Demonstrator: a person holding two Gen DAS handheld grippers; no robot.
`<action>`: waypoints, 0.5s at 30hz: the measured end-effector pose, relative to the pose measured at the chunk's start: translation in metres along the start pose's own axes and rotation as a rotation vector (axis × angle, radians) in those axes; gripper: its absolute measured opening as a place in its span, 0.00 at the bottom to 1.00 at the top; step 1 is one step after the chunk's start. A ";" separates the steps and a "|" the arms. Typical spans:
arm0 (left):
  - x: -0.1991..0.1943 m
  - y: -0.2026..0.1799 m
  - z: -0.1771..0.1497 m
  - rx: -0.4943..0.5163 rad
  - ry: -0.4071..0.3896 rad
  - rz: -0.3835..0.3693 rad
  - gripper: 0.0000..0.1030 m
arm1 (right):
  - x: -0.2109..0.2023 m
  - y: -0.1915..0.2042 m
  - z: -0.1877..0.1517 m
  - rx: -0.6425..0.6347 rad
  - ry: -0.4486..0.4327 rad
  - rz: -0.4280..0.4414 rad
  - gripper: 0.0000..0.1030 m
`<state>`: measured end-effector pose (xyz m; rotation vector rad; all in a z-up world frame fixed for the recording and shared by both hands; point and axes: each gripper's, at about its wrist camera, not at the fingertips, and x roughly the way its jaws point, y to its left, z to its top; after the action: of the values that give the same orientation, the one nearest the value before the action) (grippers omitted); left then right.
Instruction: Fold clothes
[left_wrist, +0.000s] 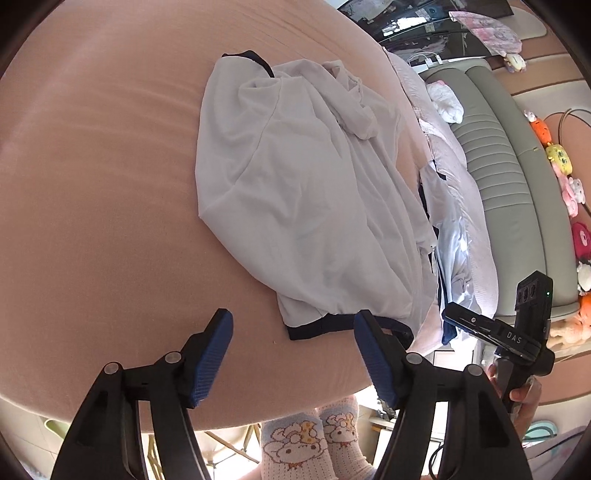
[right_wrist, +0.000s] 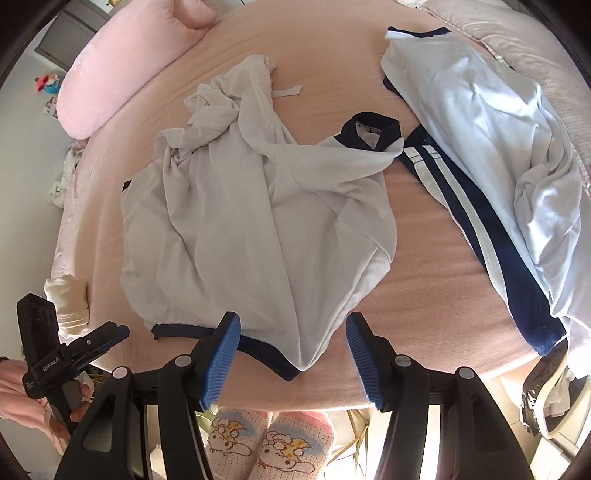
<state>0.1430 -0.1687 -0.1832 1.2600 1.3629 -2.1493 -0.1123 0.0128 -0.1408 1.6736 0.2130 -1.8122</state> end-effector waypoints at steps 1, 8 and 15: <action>0.001 0.001 0.002 0.000 0.006 0.016 0.64 | 0.000 0.005 0.005 -0.020 0.020 -0.012 0.57; -0.016 -0.010 0.016 -0.029 0.029 -0.012 0.64 | -0.010 0.043 0.038 -0.231 0.142 -0.126 0.57; -0.048 -0.044 0.034 0.017 -0.065 -0.016 0.65 | -0.027 0.108 0.078 -0.413 0.172 -0.160 0.57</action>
<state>0.1249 -0.1837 -0.1132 1.1782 1.3358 -2.1972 -0.1181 -0.1024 -0.0696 1.5434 0.7610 -1.5967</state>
